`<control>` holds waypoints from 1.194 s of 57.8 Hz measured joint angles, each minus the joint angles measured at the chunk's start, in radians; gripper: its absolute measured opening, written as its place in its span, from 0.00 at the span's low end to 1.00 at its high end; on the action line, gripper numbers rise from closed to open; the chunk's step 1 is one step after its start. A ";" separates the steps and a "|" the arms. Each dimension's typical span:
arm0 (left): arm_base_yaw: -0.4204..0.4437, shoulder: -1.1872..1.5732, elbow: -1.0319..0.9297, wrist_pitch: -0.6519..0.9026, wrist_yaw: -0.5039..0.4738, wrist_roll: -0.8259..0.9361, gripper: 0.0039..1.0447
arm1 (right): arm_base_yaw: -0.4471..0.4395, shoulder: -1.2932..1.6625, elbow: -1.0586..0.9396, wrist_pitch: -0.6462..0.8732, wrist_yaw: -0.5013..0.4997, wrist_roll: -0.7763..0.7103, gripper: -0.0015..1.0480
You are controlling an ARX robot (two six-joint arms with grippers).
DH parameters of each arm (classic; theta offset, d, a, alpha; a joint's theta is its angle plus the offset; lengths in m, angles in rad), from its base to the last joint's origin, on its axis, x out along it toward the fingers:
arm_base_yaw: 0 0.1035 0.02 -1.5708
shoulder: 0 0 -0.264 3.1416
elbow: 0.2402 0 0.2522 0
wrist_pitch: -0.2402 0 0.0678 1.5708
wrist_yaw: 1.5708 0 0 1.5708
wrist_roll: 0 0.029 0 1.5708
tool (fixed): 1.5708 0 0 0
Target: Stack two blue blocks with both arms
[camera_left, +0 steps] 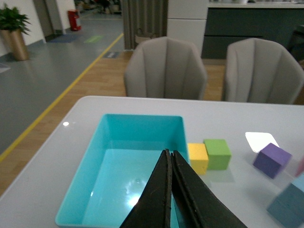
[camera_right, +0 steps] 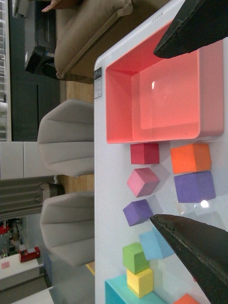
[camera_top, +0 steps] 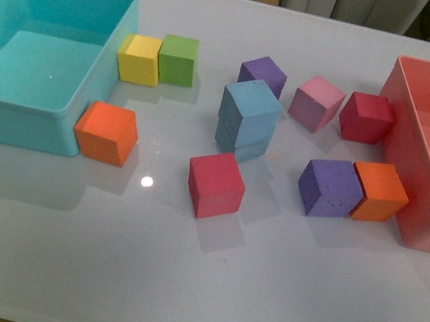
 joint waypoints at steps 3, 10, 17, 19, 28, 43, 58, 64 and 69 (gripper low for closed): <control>0.013 -0.034 -0.019 -0.015 0.002 0.000 0.01 | 0.000 0.000 0.000 0.000 0.001 0.000 0.91; 0.018 -0.132 -0.064 -0.068 0.009 0.000 0.01 | 0.000 0.000 0.000 0.000 0.000 0.000 0.91; 0.019 -0.199 -0.131 -0.061 0.008 0.000 0.01 | 0.000 0.000 0.000 0.000 0.000 0.000 0.91; 0.019 -0.227 -0.145 -0.090 0.009 0.000 0.01 | 0.000 0.000 0.000 0.000 0.001 0.000 0.91; 0.019 -0.383 -0.160 -0.220 0.008 0.000 0.01 | 0.000 0.000 0.000 0.000 0.000 0.000 0.91; 0.019 -0.568 -0.161 -0.390 0.008 0.000 0.01 | 0.000 0.000 0.000 0.000 0.000 0.000 0.91; 0.019 -0.723 -0.161 -0.537 0.008 0.000 0.01 | 0.000 0.000 0.000 0.000 0.000 0.000 0.91; 0.019 -0.766 -0.161 -0.581 0.008 0.000 0.01 | 0.000 0.000 0.000 0.000 0.000 0.000 0.91; 0.019 -0.798 -0.161 -0.612 0.008 0.000 0.01 | 0.000 0.000 0.000 0.000 0.000 0.000 0.91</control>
